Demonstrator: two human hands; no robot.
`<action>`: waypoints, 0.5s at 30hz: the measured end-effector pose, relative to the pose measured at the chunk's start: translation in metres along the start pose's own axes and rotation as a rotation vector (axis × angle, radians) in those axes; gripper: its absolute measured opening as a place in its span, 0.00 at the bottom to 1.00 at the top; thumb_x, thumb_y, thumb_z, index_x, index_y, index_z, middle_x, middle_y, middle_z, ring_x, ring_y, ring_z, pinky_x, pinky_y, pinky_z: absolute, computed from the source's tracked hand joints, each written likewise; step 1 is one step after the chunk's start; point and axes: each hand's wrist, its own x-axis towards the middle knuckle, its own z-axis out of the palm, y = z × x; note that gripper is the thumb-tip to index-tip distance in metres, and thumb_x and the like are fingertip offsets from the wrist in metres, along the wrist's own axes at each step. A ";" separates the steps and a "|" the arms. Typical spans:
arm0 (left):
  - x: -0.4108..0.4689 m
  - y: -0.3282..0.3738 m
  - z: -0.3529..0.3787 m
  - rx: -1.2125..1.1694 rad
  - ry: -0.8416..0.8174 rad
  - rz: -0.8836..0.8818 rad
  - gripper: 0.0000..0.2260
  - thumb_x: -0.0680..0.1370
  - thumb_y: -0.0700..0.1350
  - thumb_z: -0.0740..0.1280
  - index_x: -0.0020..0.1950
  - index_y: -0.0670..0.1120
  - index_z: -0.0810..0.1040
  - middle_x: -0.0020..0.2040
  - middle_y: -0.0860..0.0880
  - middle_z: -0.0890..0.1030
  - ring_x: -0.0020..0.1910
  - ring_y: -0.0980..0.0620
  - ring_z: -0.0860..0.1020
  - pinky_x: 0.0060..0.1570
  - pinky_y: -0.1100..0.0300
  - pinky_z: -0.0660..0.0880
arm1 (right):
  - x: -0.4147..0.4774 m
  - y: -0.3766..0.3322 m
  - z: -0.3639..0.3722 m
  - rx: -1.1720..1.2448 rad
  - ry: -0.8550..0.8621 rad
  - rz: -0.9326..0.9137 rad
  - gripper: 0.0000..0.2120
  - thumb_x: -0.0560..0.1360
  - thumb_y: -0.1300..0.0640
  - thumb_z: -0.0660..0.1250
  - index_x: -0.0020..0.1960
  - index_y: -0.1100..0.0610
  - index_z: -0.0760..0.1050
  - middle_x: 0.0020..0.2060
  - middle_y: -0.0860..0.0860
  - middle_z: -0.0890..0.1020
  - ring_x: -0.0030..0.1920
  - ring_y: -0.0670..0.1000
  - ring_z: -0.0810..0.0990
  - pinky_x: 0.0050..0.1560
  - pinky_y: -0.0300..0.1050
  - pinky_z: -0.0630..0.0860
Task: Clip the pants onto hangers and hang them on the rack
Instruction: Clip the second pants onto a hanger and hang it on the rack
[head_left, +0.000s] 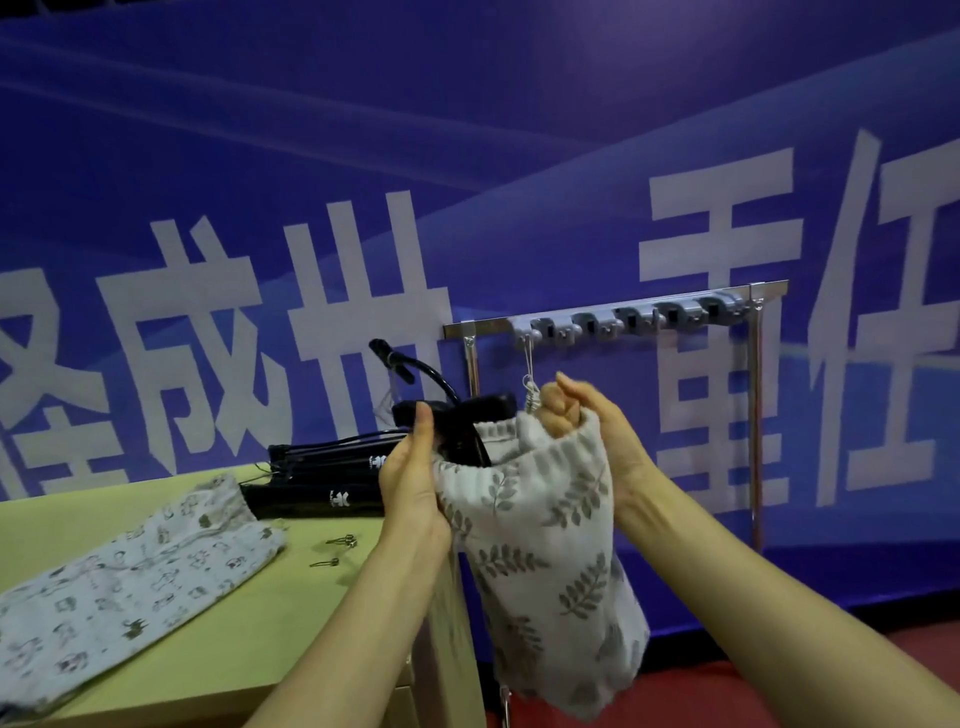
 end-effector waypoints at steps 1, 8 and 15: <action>0.001 -0.001 0.000 -0.018 0.010 -0.022 0.12 0.72 0.52 0.72 0.38 0.43 0.80 0.38 0.46 0.85 0.41 0.46 0.83 0.49 0.50 0.80 | -0.002 0.004 -0.006 -0.023 -0.042 0.052 0.15 0.70 0.52 0.70 0.29 0.56 0.69 0.19 0.47 0.70 0.20 0.44 0.69 0.23 0.34 0.70; 0.008 -0.005 -0.014 -0.094 -0.061 -0.112 0.17 0.71 0.49 0.72 0.53 0.39 0.80 0.54 0.38 0.81 0.55 0.39 0.80 0.61 0.42 0.74 | -0.008 0.030 -0.034 -0.006 -0.081 0.151 0.14 0.65 0.55 0.75 0.30 0.58 0.71 0.20 0.49 0.72 0.22 0.46 0.71 0.26 0.36 0.72; 0.007 -0.001 -0.026 -0.059 -0.134 -0.140 0.18 0.78 0.54 0.57 0.35 0.45 0.75 0.27 0.49 0.79 0.27 0.53 0.80 0.31 0.63 0.77 | -0.003 0.033 -0.050 -0.161 0.347 0.138 0.11 0.71 0.48 0.67 0.41 0.57 0.76 0.35 0.52 0.77 0.23 0.45 0.66 0.25 0.36 0.68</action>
